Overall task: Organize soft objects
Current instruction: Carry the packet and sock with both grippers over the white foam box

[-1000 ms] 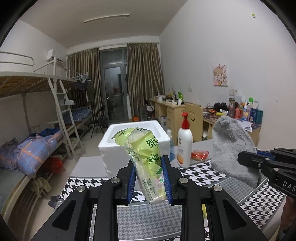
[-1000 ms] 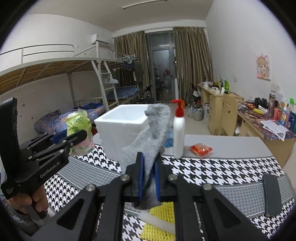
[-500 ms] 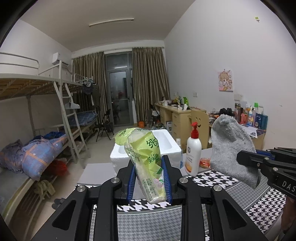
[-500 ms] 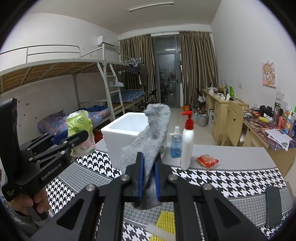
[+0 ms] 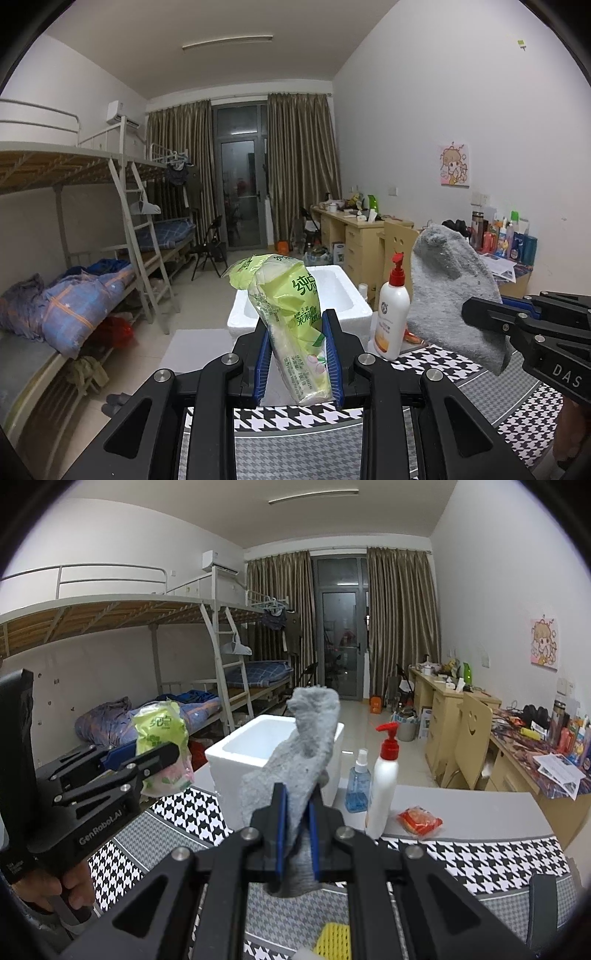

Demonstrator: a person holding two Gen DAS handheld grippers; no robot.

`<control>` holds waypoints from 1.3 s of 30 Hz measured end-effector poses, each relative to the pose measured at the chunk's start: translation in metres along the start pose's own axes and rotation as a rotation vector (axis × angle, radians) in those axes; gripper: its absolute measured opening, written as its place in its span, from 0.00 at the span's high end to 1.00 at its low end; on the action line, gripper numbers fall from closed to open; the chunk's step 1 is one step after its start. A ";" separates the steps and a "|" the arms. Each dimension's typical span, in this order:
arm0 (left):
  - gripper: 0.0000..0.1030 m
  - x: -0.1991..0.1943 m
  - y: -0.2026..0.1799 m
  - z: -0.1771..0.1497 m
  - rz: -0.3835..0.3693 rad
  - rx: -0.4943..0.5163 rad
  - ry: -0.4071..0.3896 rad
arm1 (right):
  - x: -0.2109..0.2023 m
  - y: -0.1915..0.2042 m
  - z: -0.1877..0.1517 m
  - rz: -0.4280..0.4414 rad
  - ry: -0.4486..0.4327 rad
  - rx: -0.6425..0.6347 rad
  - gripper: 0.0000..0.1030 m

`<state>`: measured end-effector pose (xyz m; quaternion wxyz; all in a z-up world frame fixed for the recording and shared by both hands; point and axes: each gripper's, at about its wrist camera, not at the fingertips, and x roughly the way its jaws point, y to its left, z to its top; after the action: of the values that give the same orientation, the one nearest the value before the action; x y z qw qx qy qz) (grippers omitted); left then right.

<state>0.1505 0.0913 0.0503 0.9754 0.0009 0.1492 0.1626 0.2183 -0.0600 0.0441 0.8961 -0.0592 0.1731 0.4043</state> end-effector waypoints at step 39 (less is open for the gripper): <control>0.73 0.054 0.026 0.041 0.024 0.004 0.033 | 0.041 0.013 0.044 -0.016 -0.015 -0.045 0.86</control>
<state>0.2033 0.1348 0.0746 0.9707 0.0017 0.1657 0.1740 0.2453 -0.0116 0.0706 0.8990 -0.0776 0.1568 0.4015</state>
